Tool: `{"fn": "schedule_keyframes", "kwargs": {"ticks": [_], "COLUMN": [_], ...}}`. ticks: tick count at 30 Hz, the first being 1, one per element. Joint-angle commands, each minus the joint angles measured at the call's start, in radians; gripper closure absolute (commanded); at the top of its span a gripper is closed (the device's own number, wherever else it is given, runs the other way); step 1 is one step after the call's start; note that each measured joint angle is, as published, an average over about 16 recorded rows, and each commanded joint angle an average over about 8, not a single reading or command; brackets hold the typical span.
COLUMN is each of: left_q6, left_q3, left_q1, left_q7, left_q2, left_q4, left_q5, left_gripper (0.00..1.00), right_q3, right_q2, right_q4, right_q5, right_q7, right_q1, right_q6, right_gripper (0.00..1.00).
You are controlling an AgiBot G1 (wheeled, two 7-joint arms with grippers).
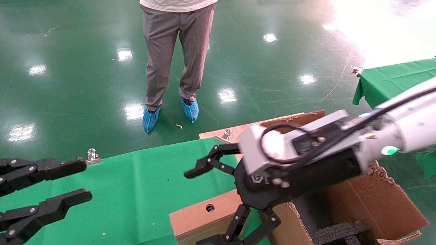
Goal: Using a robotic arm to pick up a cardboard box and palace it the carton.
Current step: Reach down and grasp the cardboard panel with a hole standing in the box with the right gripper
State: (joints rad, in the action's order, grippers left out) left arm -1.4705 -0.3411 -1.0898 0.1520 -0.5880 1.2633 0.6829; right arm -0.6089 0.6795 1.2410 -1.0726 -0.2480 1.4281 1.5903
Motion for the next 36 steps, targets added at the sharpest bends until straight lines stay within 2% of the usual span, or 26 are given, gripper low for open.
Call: {"fn": "schedule_keyframes", "kwargs": {"ticks": [1, 9, 19, 28, 36], "left_q6": [0.000, 0.000, 0.000, 0.000, 0.000], "left_q3": [0.000, 0.000, 0.000, 0.000, -0.001], "left_q1": [0.000, 0.000, 0.000, 0.000, 0.000], "left_q7": [0.000, 0.000, 0.000, 0.000, 0.000], "left_q2": [0.000, 0.000, 0.000, 0.000, 0.000], "left_q4": [0.000, 0.000, 0.000, 0.000, 0.000], "left_q5": [0.000, 0.000, 0.000, 0.000, 0.000], "left_gripper": [1.00, 1.00, 1.00, 1.00, 1.00], "right_q3": [-0.063, -0.275, -0.487, -0.630, -0.717], "right_q2": [0.014, 0.106, 0.228, 0.336, 0.420], "right_q4": [-0.013, -0.141, -0.293, -0.402, -0.482], "right_q5": [-0.044, -0.141, -0.209, -0.244, -0.274], "right_q7": [-0.009, 0.043, 0.150, 0.242, 0.312], "right_q1": [0.054, 0.193, 0.310, 0.378, 0.400], "right_q6": [0.002, 0.001, -0.002, -0.008, -0.016], "right_gripper": [0.00, 0.00, 0.00, 0.00, 0.00]}}
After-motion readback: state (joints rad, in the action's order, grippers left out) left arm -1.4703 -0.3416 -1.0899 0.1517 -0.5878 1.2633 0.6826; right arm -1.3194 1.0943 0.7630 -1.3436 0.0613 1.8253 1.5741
